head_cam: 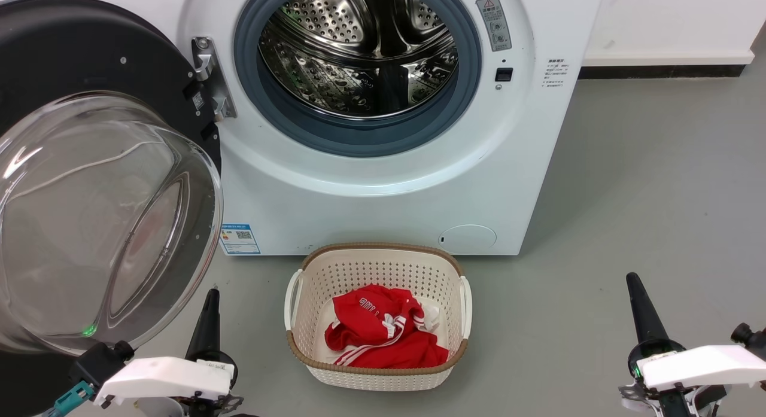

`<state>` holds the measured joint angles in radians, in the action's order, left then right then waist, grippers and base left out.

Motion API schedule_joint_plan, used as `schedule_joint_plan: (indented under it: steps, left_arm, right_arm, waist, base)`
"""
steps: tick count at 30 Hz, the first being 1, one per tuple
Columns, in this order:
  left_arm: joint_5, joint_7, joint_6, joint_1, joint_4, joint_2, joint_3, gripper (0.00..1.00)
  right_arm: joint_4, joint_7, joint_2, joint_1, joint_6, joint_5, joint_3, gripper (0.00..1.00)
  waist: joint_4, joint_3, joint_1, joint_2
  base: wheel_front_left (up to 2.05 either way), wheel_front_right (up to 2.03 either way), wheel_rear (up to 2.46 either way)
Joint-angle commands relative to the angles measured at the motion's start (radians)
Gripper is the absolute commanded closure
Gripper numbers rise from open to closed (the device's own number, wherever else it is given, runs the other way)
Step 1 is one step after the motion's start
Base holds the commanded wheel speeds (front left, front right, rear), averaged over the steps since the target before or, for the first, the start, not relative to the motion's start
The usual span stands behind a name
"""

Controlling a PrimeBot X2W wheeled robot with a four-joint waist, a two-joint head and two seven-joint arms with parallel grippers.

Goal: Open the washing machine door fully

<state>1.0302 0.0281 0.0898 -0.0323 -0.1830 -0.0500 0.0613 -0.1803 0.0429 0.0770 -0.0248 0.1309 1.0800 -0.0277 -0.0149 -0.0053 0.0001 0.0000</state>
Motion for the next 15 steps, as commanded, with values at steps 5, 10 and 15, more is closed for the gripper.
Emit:
schedule_joint_plan:
  steps: [5, 10, 15]
  left_arm:
    - [0.064, -0.017, 0.009, -0.032, 0.000, -0.001, 0.008, 1.00]
    - [0.118, -0.031, 0.014, -0.038, -0.007, -0.001, 0.013, 1.00]
    - [0.170, -0.043, 0.017, -0.044, -0.013, -0.001, 0.018, 1.00]
  right_arm:
    - [0.001, -0.013, 0.007, -0.028, 0.000, 0.063, -0.006, 1.00]
    - [-0.006, -0.025, 0.007, -0.033, 0.000, 0.117, -0.011, 1.00]
    - [-0.013, -0.035, 0.006, -0.040, 0.000, 0.167, -0.014, 1.00]
  waist:
    - [0.001, 0.001, -0.0001, 0.0000]
    - [0.002, 0.001, -0.0001, 0.0000]
    - [0.003, 0.002, -0.0001, 0.0000]
  base:
    - [0.00, 0.00, 0.00]
    - [0.00, 0.00, 0.00]
    - [0.00, 0.00, 0.00]
